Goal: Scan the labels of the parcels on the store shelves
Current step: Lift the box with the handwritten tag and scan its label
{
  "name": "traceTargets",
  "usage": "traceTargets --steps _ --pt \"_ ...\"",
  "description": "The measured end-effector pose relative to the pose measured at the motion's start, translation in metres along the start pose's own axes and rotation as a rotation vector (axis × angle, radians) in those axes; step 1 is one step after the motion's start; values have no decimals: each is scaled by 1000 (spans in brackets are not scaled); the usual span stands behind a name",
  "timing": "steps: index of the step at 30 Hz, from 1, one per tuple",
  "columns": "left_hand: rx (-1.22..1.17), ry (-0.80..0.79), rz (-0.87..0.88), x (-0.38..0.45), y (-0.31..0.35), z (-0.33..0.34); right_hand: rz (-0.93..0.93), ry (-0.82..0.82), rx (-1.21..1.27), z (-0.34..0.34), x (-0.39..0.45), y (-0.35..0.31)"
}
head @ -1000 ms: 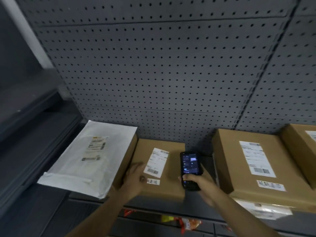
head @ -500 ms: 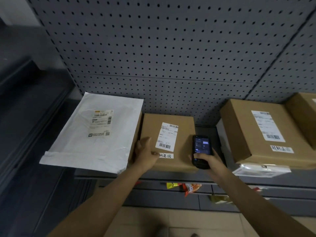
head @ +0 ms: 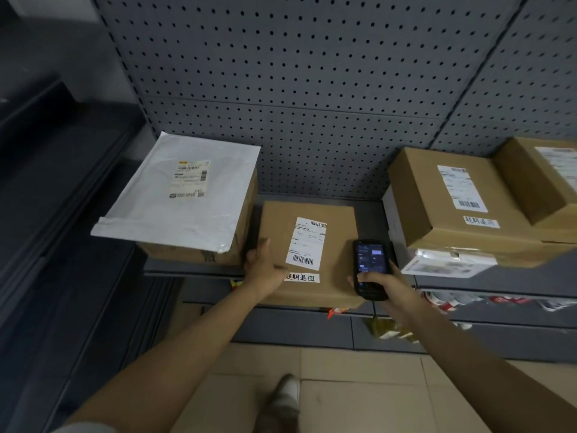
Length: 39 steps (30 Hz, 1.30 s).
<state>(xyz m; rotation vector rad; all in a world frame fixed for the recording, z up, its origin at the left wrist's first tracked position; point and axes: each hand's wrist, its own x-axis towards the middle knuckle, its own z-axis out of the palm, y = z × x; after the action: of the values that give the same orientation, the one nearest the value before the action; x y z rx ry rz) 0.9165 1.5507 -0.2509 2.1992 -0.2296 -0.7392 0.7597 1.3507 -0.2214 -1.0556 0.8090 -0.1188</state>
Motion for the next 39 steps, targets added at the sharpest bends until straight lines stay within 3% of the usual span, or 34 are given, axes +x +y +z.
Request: traceTargets --steps 5,14,18,33,39 --pt "-10 -3 40 -26 -18 5 -22 -30 0 -7 -28 14" --pt "-366 -200 122 -34 -60 3 -55 15 -34 -13 -24 32" --pt "-462 -267 78 -30 -70 1 -62 41 18 -13 -22 40" --pt "-481 -326 106 -32 -56 -7 -49 23 161 -15 -37 38" --pt "-490 -319 109 -51 -42 -24 -61 -26 101 -17 -64 22"
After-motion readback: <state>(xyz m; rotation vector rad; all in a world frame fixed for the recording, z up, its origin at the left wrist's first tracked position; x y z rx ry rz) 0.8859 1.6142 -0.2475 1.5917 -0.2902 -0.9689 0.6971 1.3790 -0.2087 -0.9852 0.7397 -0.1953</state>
